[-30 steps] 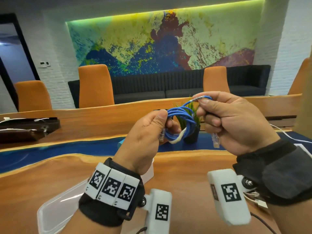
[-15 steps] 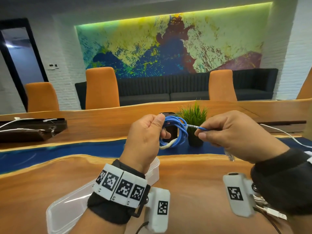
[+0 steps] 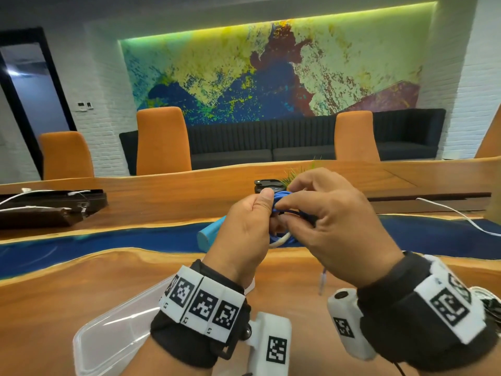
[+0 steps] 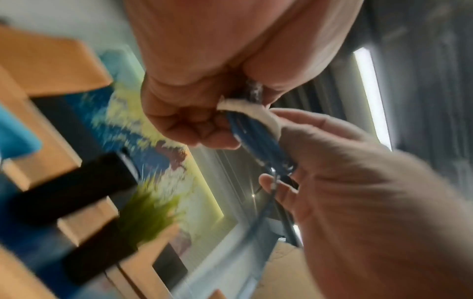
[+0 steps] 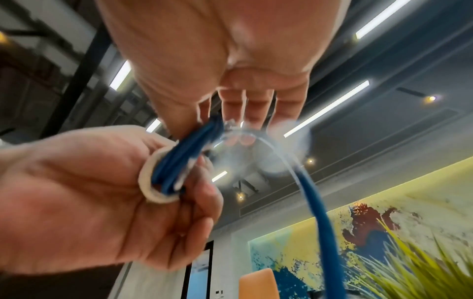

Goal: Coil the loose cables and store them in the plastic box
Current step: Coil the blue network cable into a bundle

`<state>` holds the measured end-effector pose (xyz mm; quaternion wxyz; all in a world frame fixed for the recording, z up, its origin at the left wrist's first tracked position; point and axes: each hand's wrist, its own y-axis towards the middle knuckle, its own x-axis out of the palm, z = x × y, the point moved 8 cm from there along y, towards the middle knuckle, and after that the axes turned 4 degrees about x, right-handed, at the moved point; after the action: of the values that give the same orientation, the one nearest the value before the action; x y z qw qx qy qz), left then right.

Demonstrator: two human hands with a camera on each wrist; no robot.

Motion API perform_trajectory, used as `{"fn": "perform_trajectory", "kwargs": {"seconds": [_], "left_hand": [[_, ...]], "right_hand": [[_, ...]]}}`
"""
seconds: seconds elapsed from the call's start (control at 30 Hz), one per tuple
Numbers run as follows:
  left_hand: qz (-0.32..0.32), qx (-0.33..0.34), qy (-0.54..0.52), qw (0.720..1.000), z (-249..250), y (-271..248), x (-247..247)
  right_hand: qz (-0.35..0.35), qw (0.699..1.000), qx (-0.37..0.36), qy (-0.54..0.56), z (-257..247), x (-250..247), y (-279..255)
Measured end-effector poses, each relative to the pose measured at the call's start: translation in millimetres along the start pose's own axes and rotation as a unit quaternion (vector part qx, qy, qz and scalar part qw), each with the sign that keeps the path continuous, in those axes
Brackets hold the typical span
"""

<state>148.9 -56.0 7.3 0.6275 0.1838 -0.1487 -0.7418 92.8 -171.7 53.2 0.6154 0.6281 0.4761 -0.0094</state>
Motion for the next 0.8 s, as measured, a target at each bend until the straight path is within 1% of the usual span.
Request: {"fn": "perform_trajectory", "kwargs": {"seconds": [0.07, 0.1, 0.17, 0.23, 0.27, 0.3, 0.33, 0.37, 0.4, 0.43, 0.47, 0.5, 0.57, 0.6, 0.63, 0.7, 0.73, 0.8], "left_hand": [[0.002, -0.008, -0.017, 1.0, -1.1, -0.6, 3.3], [0.008, 0.005, 0.003, 1.0, 0.5, -0.7, 3.2], [0.023, 0.074, 0.09, 0.993, 7.3, 0.6, 2.0], [0.032, 0.159, 0.189, 0.968, 16.1, 0.0, 1.4], [0.03, 0.189, 0.233, 0.954, 17.8, -0.8, 2.3], [0.023, 0.208, 0.271, 0.939, 18.4, -1.7, 4.0], [0.014, 0.222, 0.306, 0.926, 19.1, -2.9, 6.2], [0.007, 0.236, 0.335, 0.912, 19.5, -3.7, 8.0], [0.005, 0.25, 0.358, 0.9, 20.4, -4.2, 8.3], [0.009, 0.26, 0.372, 0.891, 22.1, -4.4, 6.2], [0.017, 0.263, 0.383, 0.885, 23.0, -3.0, 1.4], [0.026, 0.26, 0.397, 0.88, 23.1, -0.6, -4.7], [0.03, 0.236, 0.431, 0.87, 19.1, 5.5, -17.9], [0.015, 0.216, 0.432, 0.875, 15.6, 7.8, -22.0], [-0.009, 0.193, 0.41, 0.891, 11.1, 9.5, -23.6], [-0.066, 0.153, 0.31, 0.936, 5.9, 9.3, -17.7], [-0.095, 0.139, 0.256, 0.952, 6.0, 7.1, -11.2], [-0.156, 0.121, 0.183, 0.963, 6.6, 0.8, 4.8]], "right_hand": [[0.025, 0.999, 0.016, -0.017, 2.8, 1.1, -0.4], [0.03, 0.999, 0.024, -0.022, 3.4, 2.0, -0.5], [0.018, 0.999, 0.033, -0.027, 2.9, 6.1, -1.6], [-0.03, 0.997, 0.072, 0.004, 8.7, 13.0, -1.0], [-0.066, 0.991, 0.11, 0.047, 13.5, 16.2, -0.5], [-0.1, 0.977, 0.152, 0.108, 18.9, 18.5, -0.7], [-0.126, 0.955, 0.196, 0.186, 24.0, 20.5, -2.3], [-0.147, 0.92, 0.244, 0.268, 29.7, 22.8, -5.3], [-0.167, 0.879, 0.29, 0.341, 35.7, 25.5, -9.5], [-0.175, 0.844, 0.318, 0.394, 40.6, 26.5, -12.8], [-0.171, 0.827, 0.328, 0.423, 43.1, 24.7, -14.1], [-0.159, 0.84, 0.32, 0.409, 45.7, 19.3, -12.7], [-0.129, 0.919, 0.257, 0.269, 48.5, 2.2, -5.3], [-0.114, 0.947, 0.228, 0.195, 46.9, -4.4, -1.9], [-0.097, 0.963, 0.206, 0.147, 46.9, -8.6, 0.7], [-0.04, 0.976, 0.177, 0.123, 52.1, -15.3, 4.1], [-0.009, 0.979, 0.167, 0.118, 56.4, -17.2, 5.5], [0.037, 0.979, 0.16, 0.118, 63.9, -18.9, 6.5]]}}
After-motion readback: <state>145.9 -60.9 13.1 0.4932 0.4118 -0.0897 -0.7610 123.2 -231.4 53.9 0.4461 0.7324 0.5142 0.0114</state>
